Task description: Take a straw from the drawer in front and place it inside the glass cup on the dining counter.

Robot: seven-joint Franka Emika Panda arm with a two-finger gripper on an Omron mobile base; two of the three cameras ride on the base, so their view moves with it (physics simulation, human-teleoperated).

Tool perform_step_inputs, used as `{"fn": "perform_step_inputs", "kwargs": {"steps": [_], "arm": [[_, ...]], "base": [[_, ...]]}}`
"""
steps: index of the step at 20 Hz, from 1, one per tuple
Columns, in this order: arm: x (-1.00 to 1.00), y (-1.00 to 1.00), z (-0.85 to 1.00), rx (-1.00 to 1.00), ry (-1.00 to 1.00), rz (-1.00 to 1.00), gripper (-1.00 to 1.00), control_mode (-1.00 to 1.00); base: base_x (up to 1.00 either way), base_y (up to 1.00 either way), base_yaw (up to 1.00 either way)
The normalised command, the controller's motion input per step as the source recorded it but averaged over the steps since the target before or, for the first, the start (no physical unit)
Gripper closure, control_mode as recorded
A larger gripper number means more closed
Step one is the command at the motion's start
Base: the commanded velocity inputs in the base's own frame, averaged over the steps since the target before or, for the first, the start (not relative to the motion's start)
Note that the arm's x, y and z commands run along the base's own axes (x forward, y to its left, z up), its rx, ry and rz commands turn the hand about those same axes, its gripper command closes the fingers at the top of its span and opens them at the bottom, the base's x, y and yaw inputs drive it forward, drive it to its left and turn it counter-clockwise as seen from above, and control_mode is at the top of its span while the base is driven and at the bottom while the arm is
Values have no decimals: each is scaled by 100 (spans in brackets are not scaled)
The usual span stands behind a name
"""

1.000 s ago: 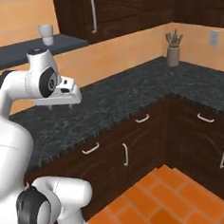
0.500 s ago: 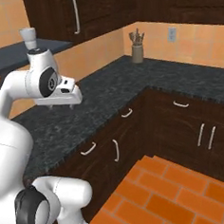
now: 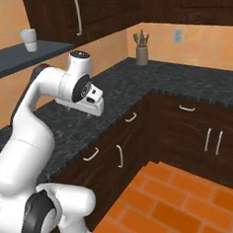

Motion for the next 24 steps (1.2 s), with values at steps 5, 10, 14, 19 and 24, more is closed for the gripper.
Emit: {"fn": "perform_step_inputs", "kwargs": {"steps": [5,10,14,19,24], "arm": [[7,-65,-62,48,10,0,-100,-100],[10,-30,-95,49,8,0,-100,-100],[8,5,-100,32,0,0,-100,-100],[3,16,-91,22,0,0,-100,-100],[11,41,-52,12,-7,-1,-100,-100]], "base": [[0,0,0],[0,0,0],[0,0,0],[0,0,0],[0,0,0]]}}
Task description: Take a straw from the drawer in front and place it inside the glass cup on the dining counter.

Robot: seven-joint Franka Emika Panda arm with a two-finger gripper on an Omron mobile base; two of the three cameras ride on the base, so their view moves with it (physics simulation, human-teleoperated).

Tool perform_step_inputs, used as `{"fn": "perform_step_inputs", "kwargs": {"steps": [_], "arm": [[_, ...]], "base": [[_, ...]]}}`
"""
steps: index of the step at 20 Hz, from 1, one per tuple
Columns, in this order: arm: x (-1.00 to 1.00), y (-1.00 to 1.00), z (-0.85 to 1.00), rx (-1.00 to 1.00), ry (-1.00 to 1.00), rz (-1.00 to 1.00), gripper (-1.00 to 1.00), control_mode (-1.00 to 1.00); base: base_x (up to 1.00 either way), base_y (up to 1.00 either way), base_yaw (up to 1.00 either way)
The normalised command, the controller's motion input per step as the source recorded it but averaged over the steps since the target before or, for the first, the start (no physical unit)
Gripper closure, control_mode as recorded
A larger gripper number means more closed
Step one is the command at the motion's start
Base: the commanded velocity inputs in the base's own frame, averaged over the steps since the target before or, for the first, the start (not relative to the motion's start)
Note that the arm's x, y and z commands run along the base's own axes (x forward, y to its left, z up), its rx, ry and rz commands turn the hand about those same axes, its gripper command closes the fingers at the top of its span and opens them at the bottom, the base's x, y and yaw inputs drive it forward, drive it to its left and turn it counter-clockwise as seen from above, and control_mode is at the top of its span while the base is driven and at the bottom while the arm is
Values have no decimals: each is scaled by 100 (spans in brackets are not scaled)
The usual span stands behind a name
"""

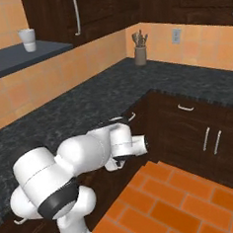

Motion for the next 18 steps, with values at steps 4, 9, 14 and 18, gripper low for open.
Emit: {"fn": "perform_step_inputs", "kwargs": {"steps": [4,9,14,18], "arm": [[39,41,-49,1,-5,-2,-100,-100],[37,31,-57,0,-9,0,-100,-100],[33,23,-41,0,-13,0,-100,-100],[35,9,-29,3,-16,-2,-100,-100]], "base": [[0,0,0],[0,0,0],[0,0,0],[0,0,0]]}}
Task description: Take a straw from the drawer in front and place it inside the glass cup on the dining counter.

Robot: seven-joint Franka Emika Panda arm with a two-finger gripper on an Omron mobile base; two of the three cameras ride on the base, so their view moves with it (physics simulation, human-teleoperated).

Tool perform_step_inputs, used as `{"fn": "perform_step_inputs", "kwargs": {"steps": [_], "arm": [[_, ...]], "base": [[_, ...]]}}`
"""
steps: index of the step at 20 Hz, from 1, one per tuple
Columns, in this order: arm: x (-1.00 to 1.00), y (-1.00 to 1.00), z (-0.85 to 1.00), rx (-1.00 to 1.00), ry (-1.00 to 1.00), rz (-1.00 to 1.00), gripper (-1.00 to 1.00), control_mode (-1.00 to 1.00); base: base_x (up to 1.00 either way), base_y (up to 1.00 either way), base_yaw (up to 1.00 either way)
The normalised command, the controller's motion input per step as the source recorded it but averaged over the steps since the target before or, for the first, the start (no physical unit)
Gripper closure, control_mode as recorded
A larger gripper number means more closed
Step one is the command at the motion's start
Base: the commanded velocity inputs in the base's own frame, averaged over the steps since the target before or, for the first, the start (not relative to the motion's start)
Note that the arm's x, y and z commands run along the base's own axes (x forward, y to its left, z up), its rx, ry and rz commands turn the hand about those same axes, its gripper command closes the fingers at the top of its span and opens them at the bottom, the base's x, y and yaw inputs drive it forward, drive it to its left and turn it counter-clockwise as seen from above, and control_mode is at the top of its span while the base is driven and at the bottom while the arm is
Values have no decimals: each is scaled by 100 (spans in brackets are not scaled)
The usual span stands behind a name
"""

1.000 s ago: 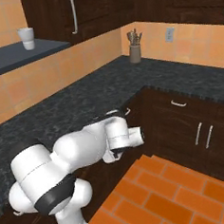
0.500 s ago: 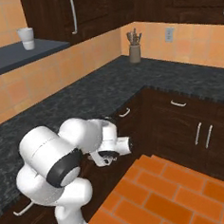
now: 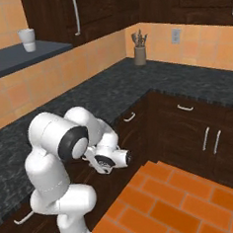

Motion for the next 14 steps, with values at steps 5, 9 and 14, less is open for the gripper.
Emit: {"fn": "perform_step_inputs", "kwargs": {"steps": [5,9,14], "arm": [[51,6,-40,1,-10,-4,-100,-100],[68,3,-49,3,0,-2,-100,-100],[56,0,-51,10,0,0,-100,-100]], "base": [[0,0,0],[0,0,0],[0,0,0]]}}
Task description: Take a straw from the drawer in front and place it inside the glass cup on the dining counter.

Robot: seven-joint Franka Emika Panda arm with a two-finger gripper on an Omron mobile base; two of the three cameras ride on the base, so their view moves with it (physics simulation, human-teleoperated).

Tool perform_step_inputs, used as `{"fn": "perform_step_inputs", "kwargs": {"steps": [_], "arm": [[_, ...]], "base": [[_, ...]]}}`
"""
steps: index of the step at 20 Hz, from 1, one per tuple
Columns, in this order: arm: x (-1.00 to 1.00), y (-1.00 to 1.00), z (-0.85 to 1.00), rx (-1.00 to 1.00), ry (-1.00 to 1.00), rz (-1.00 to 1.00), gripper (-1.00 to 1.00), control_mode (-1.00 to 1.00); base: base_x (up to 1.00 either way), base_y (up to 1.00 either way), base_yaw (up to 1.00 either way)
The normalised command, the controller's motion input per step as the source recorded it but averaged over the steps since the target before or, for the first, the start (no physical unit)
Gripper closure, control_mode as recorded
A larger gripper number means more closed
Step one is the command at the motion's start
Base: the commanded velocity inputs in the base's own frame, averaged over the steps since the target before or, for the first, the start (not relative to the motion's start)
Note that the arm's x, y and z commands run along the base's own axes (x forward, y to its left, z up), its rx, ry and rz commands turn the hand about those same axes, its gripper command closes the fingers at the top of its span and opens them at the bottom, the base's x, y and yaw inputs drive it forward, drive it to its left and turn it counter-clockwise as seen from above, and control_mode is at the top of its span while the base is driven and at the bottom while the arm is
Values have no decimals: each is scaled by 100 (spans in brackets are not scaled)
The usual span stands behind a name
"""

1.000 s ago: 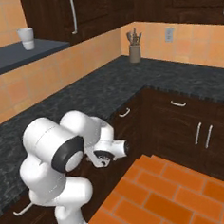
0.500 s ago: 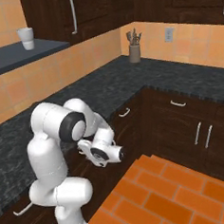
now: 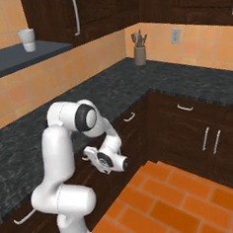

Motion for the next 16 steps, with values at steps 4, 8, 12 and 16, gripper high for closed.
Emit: {"fn": "perform_step_inputs", "kwargs": {"steps": [4,8,12,16], "arm": [[61,0,-51,11,0,0,-100,-100],[62,0,-39,9,0,0,-100,-100],[49,5,-24,6,0,0,-100,-100],[13,28,-1,2,-2,-3,-100,-100]], "base": [[0,0,0],[0,0,0],[0,0,0],[0,0,0]]}}
